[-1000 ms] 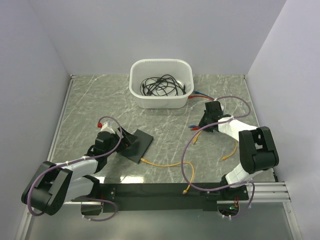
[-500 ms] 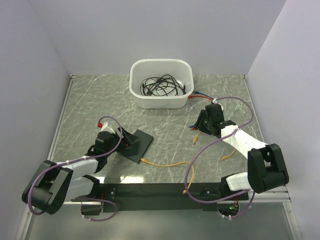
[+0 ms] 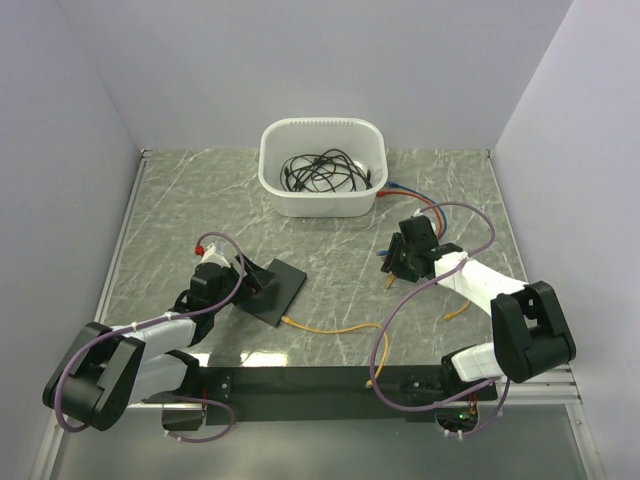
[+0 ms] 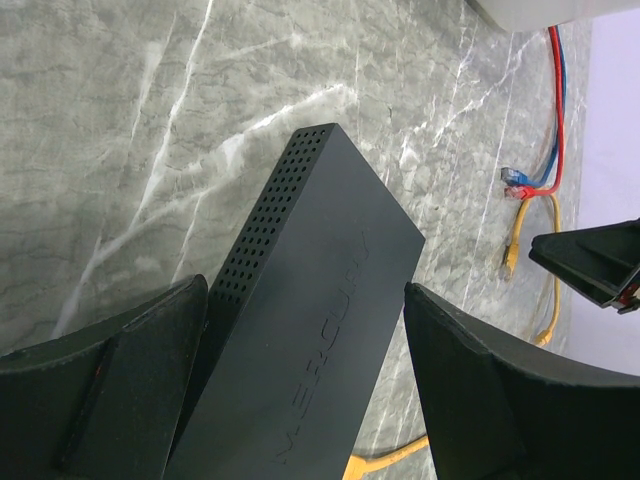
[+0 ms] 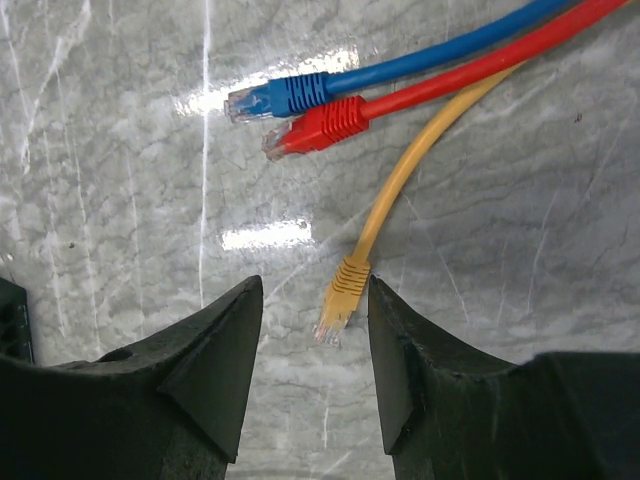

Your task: Insert the plug into the switch port

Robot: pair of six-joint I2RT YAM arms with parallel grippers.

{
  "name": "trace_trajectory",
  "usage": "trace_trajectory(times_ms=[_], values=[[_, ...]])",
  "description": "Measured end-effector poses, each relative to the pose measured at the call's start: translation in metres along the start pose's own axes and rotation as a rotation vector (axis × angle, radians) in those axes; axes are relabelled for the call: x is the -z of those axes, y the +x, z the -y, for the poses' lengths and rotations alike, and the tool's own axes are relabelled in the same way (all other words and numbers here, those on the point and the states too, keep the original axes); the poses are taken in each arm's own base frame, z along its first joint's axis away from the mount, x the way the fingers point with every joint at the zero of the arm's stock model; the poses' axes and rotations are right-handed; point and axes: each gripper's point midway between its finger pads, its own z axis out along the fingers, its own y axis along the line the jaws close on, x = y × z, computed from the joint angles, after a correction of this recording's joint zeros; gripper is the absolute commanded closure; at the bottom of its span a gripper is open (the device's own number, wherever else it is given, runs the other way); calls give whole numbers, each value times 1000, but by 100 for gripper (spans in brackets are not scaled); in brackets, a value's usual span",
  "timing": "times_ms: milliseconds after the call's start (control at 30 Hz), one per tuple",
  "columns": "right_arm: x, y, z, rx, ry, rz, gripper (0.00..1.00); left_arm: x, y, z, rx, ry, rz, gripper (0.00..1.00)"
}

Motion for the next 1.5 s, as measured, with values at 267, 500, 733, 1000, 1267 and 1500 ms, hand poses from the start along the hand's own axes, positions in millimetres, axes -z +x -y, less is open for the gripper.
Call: trace_trajectory(times_ms=[267,500,733,1000,1267,1500], values=[[-7,13,6,-16,25,-51,54,1,0,0,1,-3,-2,14],[-12,19,9,-18,43,-75,71,2,1,0,1,-4,-3,14],[-13,22,6,-15,22,-91,100,2,1,0,1,-4,-3,14],[-8,30,-2,-6,-34,-101,100,3,1,1,-5,3,-6,15],[57,10,-53,22,-241,45,100,26,0,46,-97,171,39,18],[91,5,-95,56,-386,81,100,62,15,111,-229,426,55,23]])
